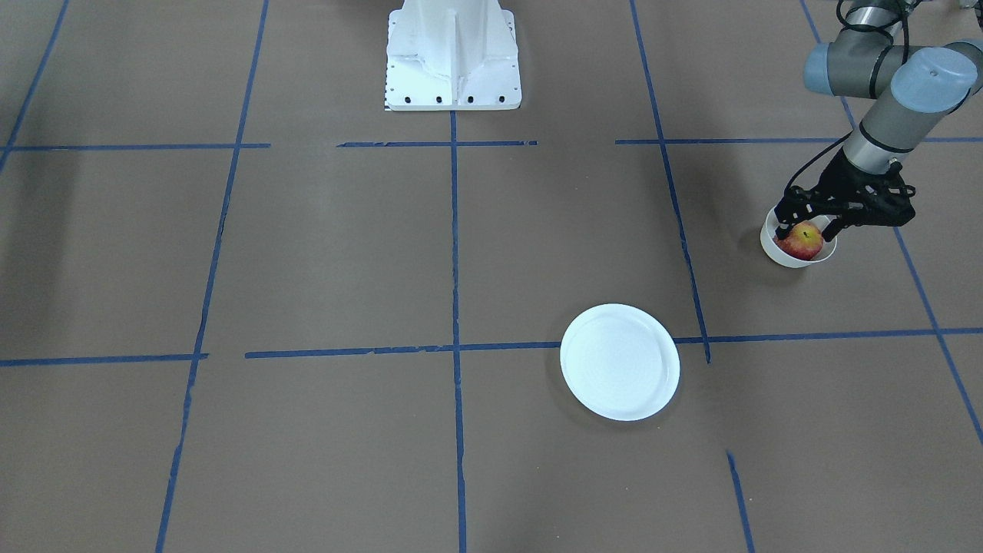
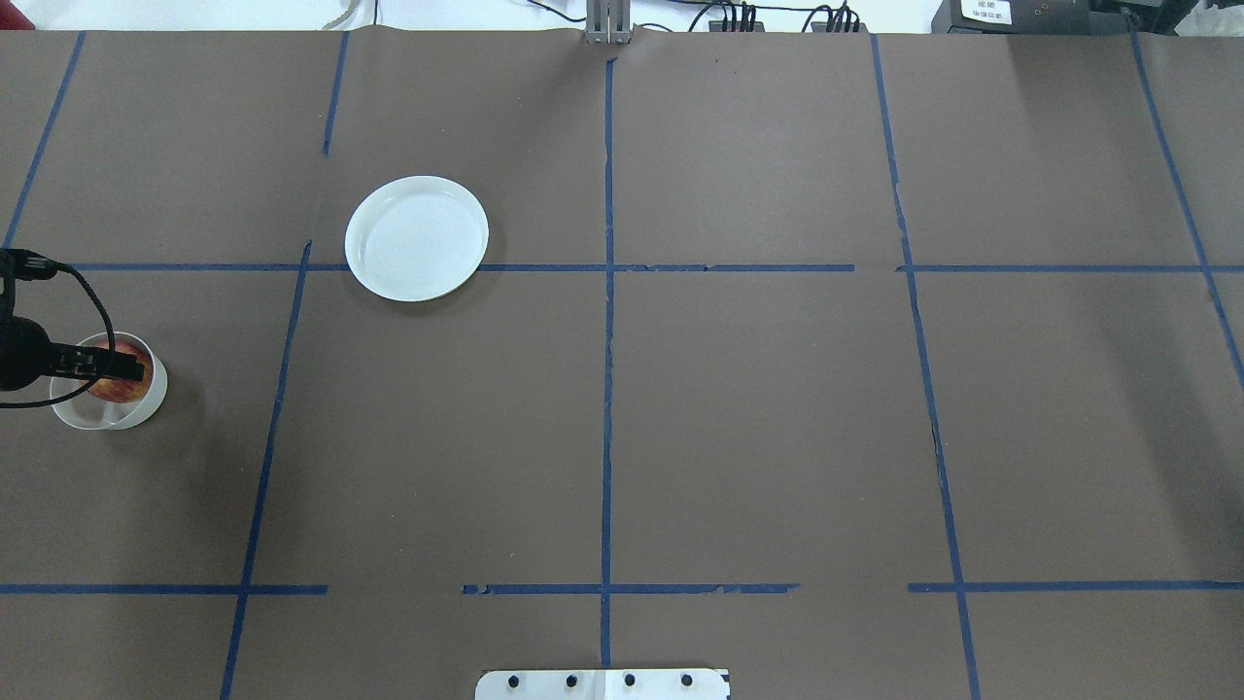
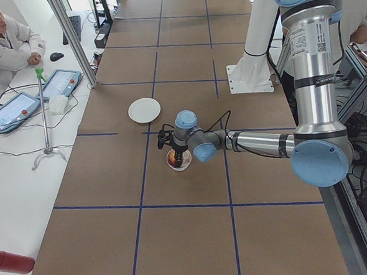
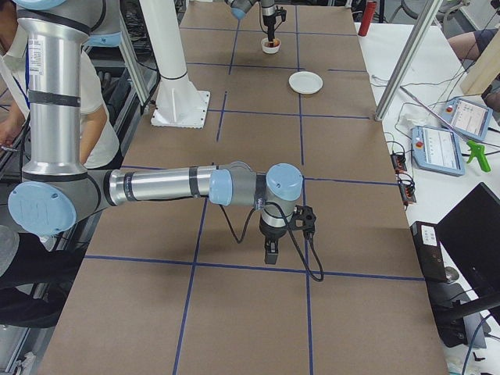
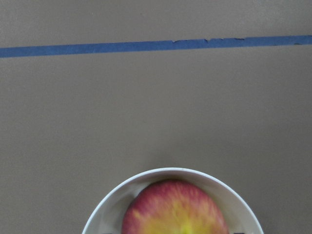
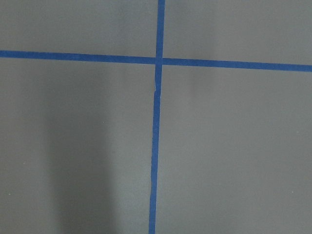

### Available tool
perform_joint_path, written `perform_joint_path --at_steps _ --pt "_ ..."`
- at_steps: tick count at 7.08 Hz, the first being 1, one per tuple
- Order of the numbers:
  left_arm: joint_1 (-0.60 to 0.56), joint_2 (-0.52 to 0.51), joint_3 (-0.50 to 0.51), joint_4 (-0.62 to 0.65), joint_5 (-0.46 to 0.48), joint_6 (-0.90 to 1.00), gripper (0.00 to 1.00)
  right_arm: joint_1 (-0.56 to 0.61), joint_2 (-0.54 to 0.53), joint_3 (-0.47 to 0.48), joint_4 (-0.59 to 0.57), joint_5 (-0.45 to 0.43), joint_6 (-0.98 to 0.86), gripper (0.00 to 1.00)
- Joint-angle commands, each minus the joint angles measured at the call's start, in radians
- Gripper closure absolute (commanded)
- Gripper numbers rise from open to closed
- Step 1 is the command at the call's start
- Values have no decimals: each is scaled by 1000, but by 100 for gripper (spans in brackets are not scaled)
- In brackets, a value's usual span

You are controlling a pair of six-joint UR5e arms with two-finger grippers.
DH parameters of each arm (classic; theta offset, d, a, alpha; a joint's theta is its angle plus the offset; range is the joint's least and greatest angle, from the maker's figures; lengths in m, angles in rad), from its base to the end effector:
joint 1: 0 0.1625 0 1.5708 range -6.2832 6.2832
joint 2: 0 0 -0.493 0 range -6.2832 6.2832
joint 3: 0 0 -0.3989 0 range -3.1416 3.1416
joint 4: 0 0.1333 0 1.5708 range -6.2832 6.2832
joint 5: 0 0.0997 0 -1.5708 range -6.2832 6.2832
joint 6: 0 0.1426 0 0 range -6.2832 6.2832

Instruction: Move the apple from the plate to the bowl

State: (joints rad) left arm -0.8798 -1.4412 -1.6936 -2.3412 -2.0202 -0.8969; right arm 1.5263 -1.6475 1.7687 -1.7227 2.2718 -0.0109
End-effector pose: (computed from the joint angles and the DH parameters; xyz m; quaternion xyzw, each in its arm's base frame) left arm 0.2611 -0.4277 0.6779 0.1072 0.4040 -0.0104 0.9084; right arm 0.0211 -0.4559 0.7178 -0.0202 -0.3430 -0.0207 0.9389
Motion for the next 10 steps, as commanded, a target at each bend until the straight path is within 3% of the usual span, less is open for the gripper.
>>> perform_joint_path --at_steps 1,2,3,5,6,7,8,9,10 --pt "-11 17 -62 9 -29 6 10 0 0 2 0 0 0 0" --pt "-48 43 -107 16 -110 10 10 0 0 0 0 0 0 0" --pt "-176 63 -115 17 -161 120 10 0 0 2 0 0 0 0" --pt "-383 168 -95 26 -199 450 10 0 0 2 0 0 -1 0" --pt "-519 174 -56 93 -222 613 10 0 0 0 0 0 0 0" --pt "-689 115 -34 314 -260 830 9 0 0 2 0 0 0 0" --pt "-755 11 -34 558 -265 948 9 0 0 0 0 0 0 0" --pt "-768 -86 -29 742 -270 957 1 0 0 0 0 0 0 0" --pt "-768 -84 -24 769 -337 943 0 0 0 2 0 0 0 0"
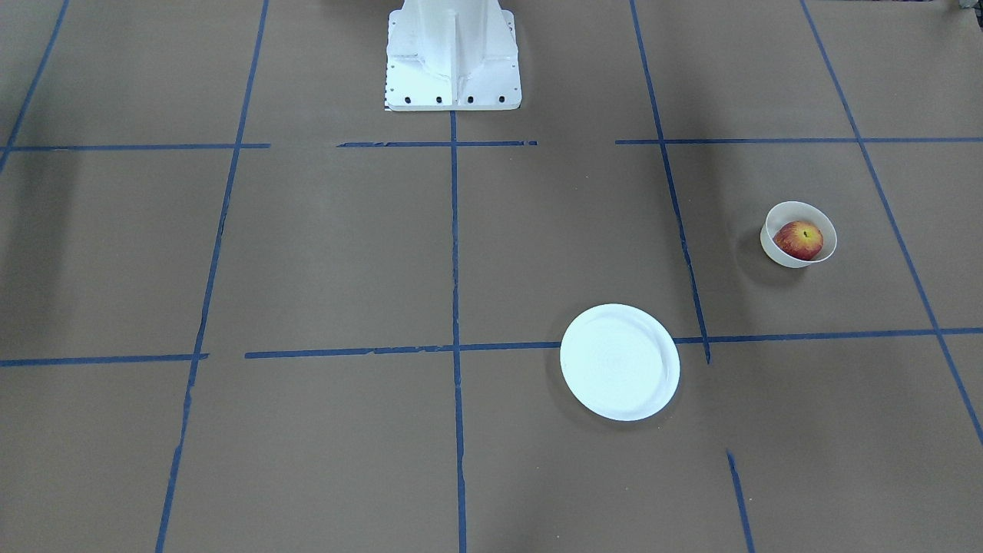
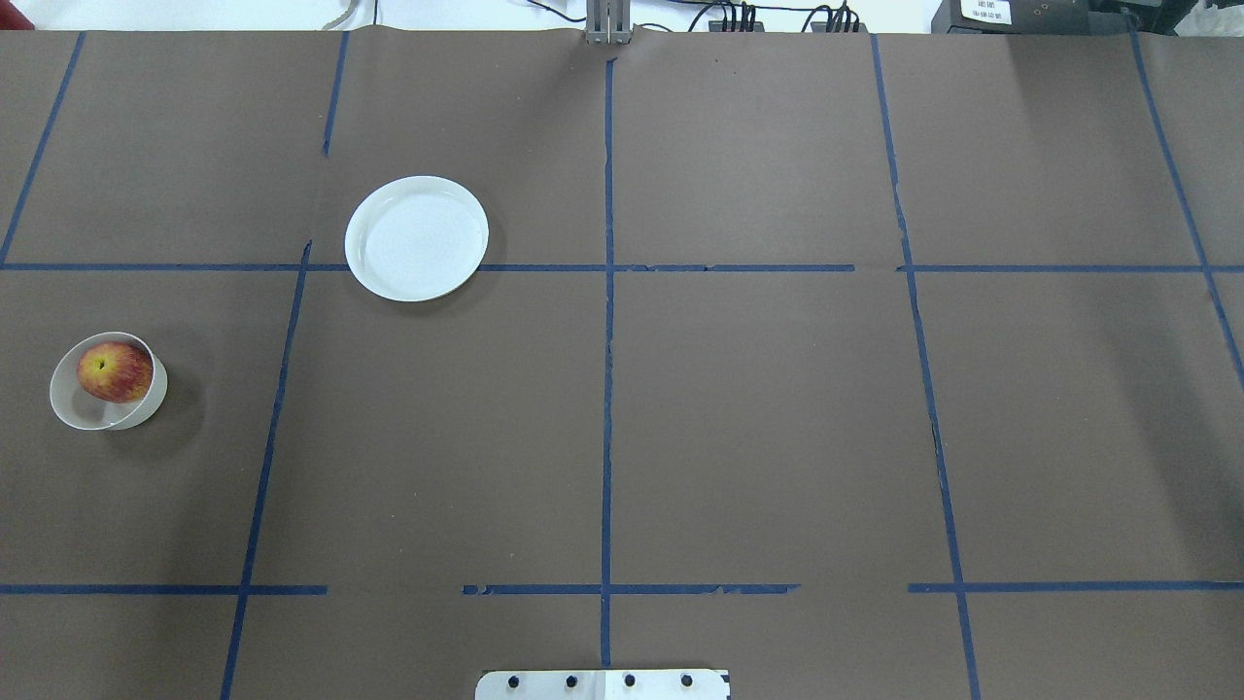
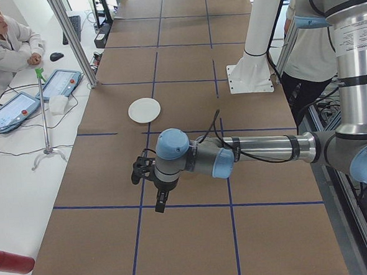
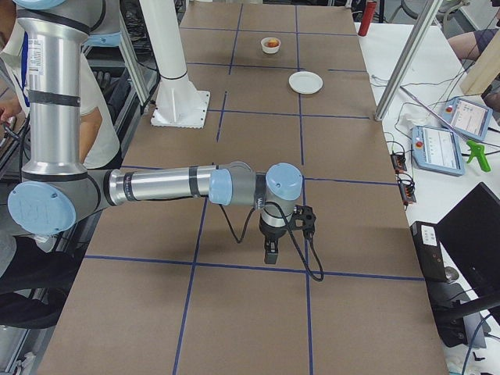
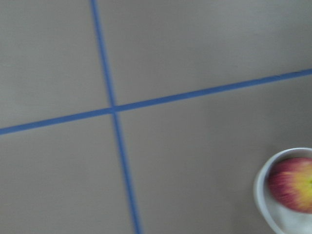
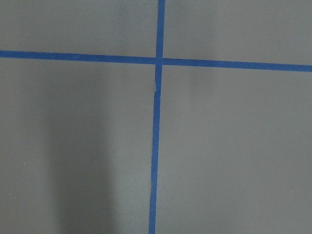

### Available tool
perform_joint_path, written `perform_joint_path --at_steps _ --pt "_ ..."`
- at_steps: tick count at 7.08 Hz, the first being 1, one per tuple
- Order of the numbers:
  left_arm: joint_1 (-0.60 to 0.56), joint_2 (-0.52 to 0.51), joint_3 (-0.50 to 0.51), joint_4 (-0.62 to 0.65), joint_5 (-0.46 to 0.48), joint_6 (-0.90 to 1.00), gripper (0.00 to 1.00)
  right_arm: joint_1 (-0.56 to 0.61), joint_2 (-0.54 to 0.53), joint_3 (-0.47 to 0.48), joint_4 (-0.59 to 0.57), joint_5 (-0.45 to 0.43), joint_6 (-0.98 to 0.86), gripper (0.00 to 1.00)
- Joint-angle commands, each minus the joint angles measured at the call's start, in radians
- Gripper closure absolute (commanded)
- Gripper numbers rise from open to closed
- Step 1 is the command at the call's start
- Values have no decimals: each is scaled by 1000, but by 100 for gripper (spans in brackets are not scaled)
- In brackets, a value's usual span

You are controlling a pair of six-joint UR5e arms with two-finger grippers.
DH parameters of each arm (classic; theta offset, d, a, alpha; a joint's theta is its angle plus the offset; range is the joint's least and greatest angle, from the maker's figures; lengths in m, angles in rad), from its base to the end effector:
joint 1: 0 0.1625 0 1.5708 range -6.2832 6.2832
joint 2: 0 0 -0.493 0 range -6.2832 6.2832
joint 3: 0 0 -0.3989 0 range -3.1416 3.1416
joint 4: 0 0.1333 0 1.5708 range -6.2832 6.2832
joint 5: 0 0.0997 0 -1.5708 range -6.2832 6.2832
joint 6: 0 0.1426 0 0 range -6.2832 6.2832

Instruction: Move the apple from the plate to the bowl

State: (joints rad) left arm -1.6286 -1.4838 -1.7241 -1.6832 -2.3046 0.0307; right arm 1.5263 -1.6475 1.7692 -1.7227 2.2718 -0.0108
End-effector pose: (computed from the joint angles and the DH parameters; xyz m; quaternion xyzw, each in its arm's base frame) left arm -0.0650 -0.4692 0.7137 0.0990 0.3533 0.0194 0.9301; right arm 0.0211 -0.4559 0.7176 -0.0200 -0.3430 -0.0208 0.9389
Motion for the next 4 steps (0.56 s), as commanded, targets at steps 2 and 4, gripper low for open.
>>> perform_joint_path --at_steps 2,4 --pt "-17 -21 14 108 -121 -53 0 0 0 0 0 0 0 0" --pt "-17 -21 11 105 -119 -52 0 0 0 1 0 0 0 0"
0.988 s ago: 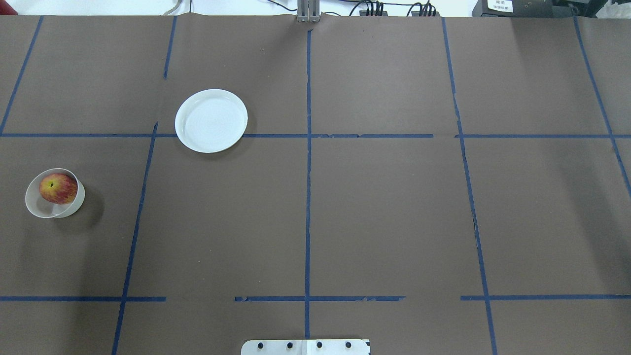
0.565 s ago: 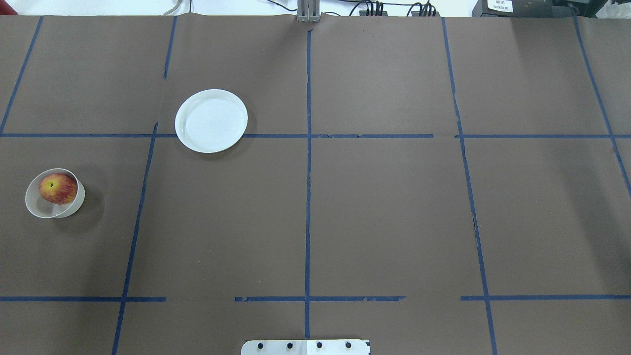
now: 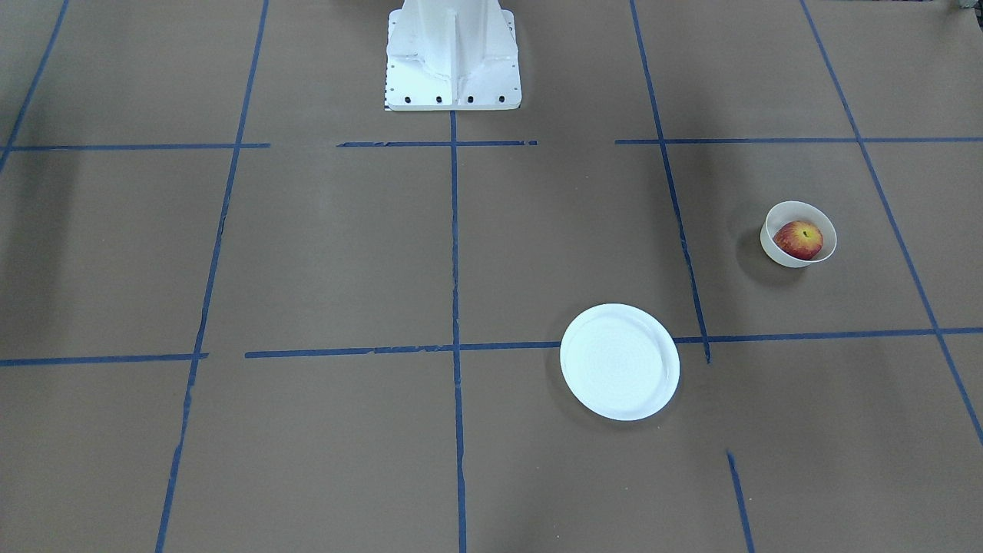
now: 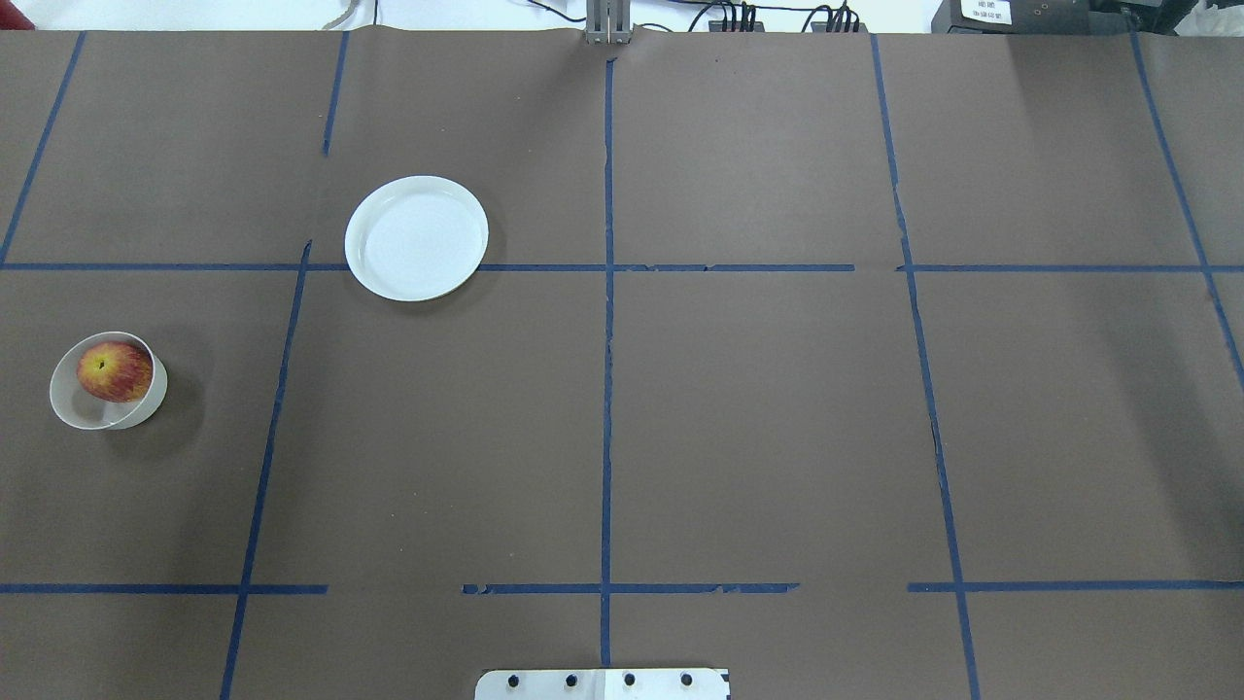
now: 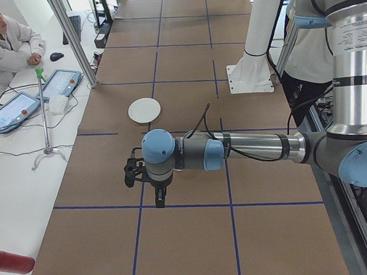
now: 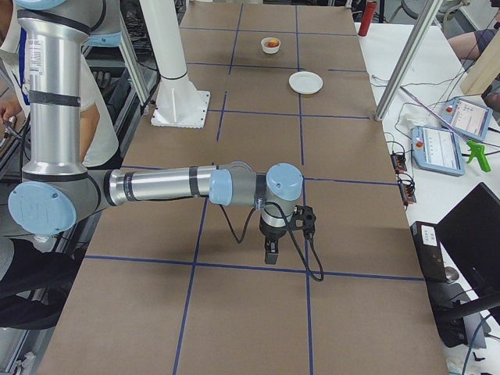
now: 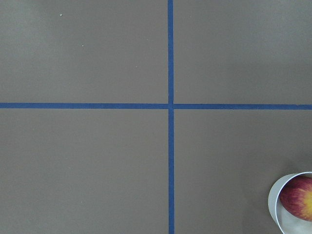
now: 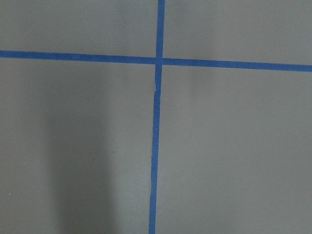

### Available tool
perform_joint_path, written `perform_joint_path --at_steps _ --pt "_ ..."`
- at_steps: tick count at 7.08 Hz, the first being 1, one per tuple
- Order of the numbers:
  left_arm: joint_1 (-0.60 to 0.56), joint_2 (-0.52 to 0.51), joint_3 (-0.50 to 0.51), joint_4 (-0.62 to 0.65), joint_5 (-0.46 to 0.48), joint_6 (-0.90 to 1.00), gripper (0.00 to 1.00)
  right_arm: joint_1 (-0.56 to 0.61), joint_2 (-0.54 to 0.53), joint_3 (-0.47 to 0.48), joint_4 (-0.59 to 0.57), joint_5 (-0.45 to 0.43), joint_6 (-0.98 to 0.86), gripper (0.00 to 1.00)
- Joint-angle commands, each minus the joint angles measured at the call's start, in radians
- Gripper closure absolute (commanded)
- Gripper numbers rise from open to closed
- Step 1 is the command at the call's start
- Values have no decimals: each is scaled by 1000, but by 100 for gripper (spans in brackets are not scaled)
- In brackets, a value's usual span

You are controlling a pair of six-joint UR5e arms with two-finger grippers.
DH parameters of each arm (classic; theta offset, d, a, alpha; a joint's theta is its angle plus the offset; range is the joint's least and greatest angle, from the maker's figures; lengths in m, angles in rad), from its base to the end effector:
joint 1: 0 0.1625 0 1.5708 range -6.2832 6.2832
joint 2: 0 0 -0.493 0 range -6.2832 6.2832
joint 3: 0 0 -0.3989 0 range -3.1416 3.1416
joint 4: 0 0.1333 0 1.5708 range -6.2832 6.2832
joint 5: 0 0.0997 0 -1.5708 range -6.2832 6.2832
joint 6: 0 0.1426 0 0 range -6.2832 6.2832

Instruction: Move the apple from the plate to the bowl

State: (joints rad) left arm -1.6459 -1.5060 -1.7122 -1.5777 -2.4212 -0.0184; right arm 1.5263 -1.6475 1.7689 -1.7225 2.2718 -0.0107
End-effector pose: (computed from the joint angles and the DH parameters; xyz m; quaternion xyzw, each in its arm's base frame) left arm -0.0615 -0.4697 0.7094 0.0497 0.4109 -0.0253 0.9100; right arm 0.0211 -0.4559 0.7177 -0.0200 -0.3430 -0.0207 0.9389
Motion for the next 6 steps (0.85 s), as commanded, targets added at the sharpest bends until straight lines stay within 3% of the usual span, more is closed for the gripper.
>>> perform_joint_path --at_steps 1,6 --pt "0 13 -10 -5 -3 0 0 0 0 1 0 0 0 0" --pt "6 52 -9 -8 -1 3 0 0 0 0 0 0 0 0"
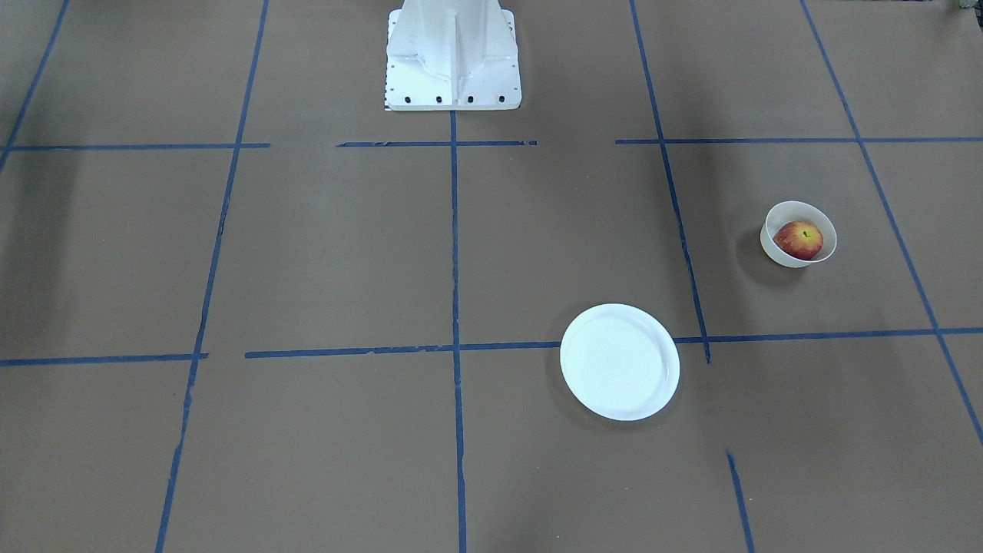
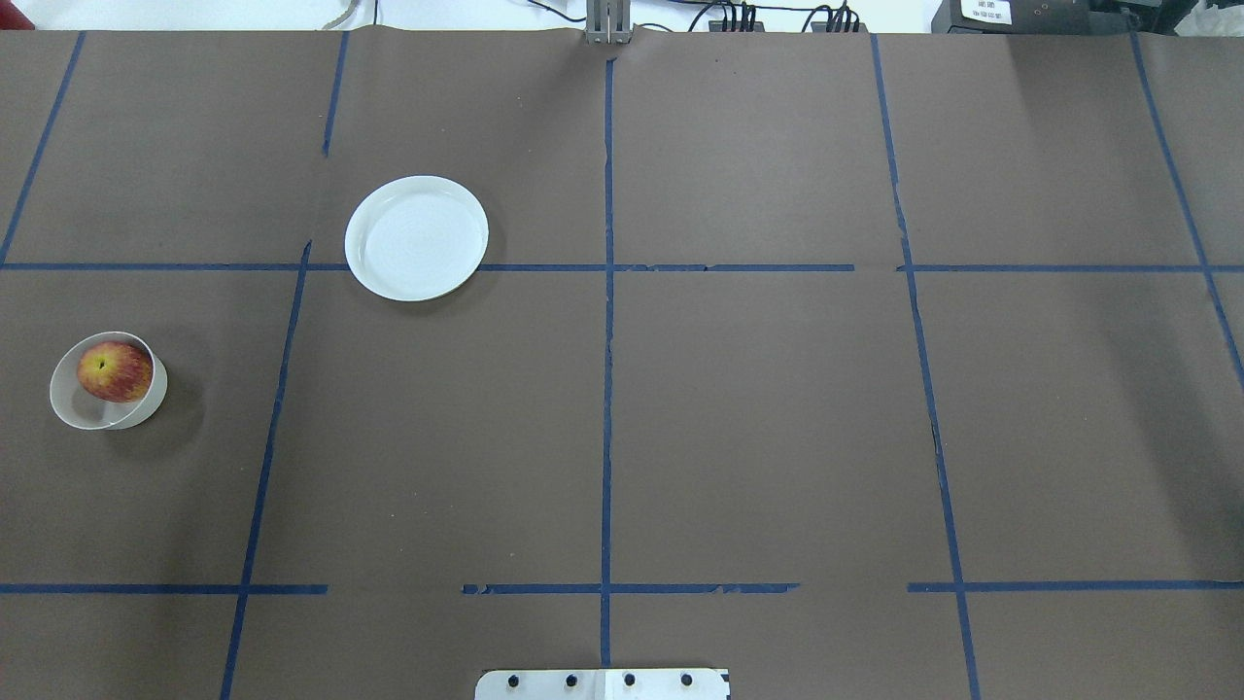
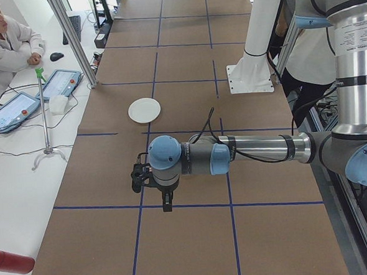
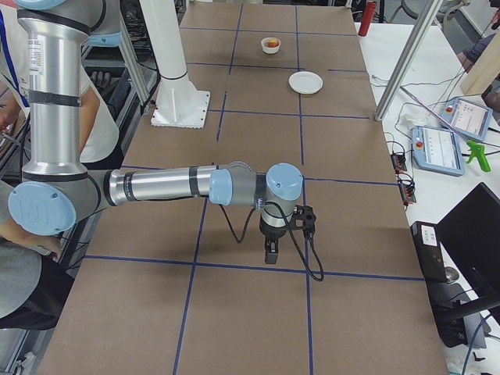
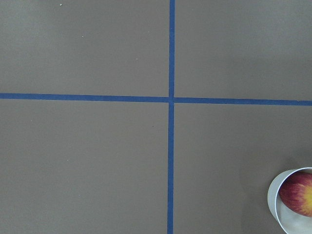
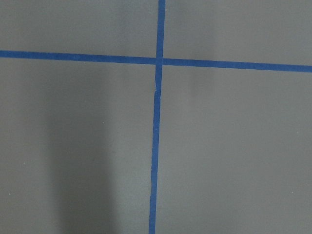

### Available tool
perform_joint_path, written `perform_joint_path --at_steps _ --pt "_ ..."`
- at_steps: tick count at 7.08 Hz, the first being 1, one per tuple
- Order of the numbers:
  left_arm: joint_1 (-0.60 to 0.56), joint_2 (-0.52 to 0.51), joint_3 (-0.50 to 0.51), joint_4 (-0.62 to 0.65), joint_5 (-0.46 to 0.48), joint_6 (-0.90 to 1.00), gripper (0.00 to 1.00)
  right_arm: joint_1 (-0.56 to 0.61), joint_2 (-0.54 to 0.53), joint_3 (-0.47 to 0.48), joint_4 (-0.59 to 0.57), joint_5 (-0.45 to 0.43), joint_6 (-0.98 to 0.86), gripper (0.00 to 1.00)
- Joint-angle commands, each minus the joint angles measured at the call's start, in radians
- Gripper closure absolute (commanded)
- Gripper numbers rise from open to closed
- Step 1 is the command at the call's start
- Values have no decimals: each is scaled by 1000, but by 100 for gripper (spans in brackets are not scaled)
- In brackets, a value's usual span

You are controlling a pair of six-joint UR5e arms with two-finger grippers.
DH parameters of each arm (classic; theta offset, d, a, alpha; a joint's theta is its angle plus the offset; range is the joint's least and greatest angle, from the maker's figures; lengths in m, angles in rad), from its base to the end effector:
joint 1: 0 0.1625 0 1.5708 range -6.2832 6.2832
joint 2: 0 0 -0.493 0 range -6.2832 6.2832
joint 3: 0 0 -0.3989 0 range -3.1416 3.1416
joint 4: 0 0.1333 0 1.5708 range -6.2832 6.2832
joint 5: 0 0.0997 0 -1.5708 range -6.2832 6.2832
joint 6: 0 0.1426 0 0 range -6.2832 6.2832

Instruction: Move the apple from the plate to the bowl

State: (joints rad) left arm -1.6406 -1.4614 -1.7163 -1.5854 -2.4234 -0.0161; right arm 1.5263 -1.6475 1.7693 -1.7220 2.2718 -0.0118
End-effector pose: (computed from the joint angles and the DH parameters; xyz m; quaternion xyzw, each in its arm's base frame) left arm -0.0572 -0.4462 0.7268 0.0342 0.4126 -0.0286 0.9098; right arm 0.0211 -0.4560 0.7174 -0.0194 -0.3431 -0.0214 0.9389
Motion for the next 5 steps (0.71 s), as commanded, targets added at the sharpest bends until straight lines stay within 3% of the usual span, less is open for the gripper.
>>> perform_joint_path --at_steps 1,5 --pt "1 7 -3 -1 1 -2 0 0 0 -1 -1 0 0 0" --pt "1 50 0 -40 0 -1 0 0 0 1 -1 0 1 0"
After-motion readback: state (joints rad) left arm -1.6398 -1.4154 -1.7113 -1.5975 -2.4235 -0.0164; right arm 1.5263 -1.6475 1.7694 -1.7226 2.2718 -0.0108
